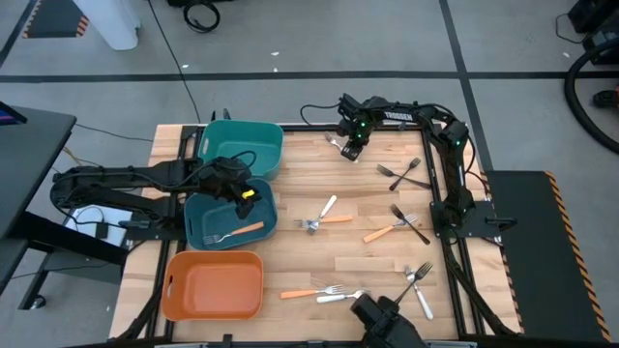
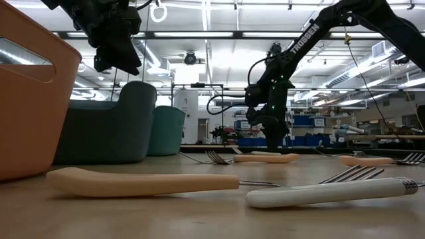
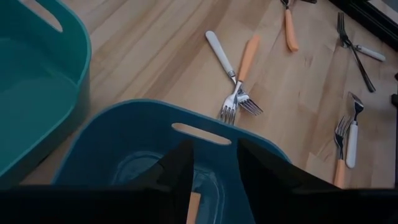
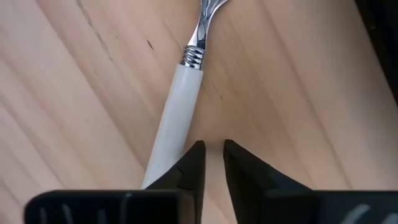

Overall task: Sort silverware by color (type)
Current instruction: Put the white fork into the green bin

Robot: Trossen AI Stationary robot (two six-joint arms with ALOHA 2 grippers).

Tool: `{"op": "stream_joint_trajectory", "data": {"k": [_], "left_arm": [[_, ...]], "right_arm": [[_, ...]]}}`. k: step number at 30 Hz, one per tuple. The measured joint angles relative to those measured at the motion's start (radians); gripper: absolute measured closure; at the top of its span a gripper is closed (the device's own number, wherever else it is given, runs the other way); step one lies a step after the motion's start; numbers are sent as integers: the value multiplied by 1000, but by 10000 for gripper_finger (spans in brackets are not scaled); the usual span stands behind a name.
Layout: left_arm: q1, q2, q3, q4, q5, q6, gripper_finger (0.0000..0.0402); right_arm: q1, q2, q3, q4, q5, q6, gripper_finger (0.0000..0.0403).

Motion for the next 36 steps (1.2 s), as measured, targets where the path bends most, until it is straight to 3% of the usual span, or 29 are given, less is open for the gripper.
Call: {"op": "stream_joint_trajectory", "data": {"k": [15, 21, 26, 31, 36], "left_arm": [[0, 0, 0, 0, 0, 9, 269], [0, 0, 0, 0, 0, 11, 269], [0, 0, 0, 0, 0, 11, 269], [0, 0, 0, 0, 0, 19, 269], [0, 0, 0, 0, 0, 27, 269]], "right_arm": [[59, -44, -1, -11, 14, 91, 240], [114, -44, -1, 85, 98, 85, 223], [132, -44, -1, 117, 247, 116, 222], [109, -44, 0, 115, 161, 181, 222], [95, -45, -44, 128, 164, 195, 221]]}}
